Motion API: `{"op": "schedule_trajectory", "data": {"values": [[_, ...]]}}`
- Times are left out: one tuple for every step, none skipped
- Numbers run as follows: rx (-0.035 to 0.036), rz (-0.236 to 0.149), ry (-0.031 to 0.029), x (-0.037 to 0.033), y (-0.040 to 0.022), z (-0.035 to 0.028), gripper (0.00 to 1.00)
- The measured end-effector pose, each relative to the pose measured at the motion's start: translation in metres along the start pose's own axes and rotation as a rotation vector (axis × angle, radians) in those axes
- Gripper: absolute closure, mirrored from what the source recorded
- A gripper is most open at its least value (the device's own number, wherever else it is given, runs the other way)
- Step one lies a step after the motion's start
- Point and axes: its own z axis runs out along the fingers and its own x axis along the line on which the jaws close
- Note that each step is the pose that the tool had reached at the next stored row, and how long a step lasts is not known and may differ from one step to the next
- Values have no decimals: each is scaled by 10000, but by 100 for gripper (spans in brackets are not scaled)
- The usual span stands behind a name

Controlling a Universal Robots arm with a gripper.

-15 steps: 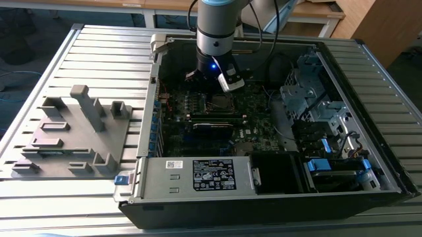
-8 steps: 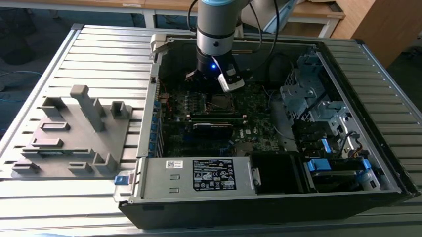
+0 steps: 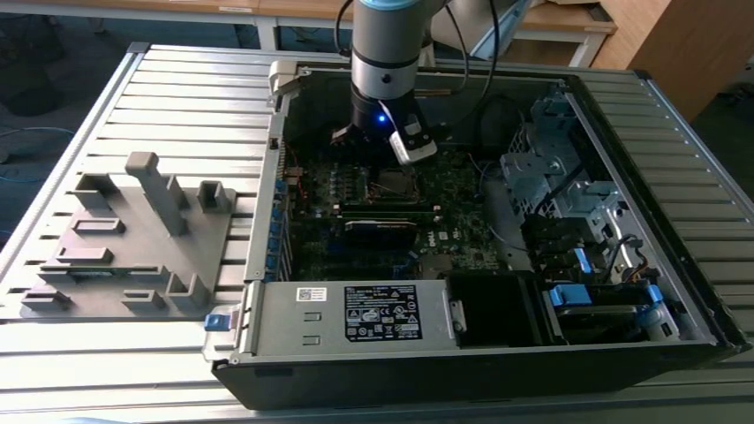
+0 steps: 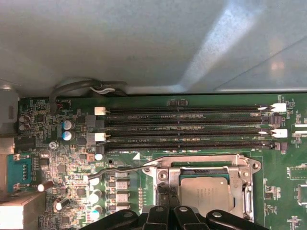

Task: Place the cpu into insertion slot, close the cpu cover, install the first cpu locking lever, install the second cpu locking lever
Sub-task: 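Close the cpu cover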

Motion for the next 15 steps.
{"op": "schedule_trajectory", "data": {"values": [[1,0,1,0,0,-4,89],[8,0,5,1,-1,-8,89],[13,1,9,2,-2,-11,89],[12,1,8,2,-2,-15,89],[13,1,8,2,-2,-21,89],[14,1,9,2,-2,-28,89],[13,1,9,2,-2,-34,89],[13,0,9,2,-1,-42,89],[12,1,8,2,-1,-51,89],[13,1,9,2,-1,-61,89],[13,1,9,2,-1,-71,89],[13,1,9,2,0,-82,89],[13,1,9,2,0,-90,89],[13,1,9,1,0,-92,89],[12,0,8,1,0,-92,89]]}}
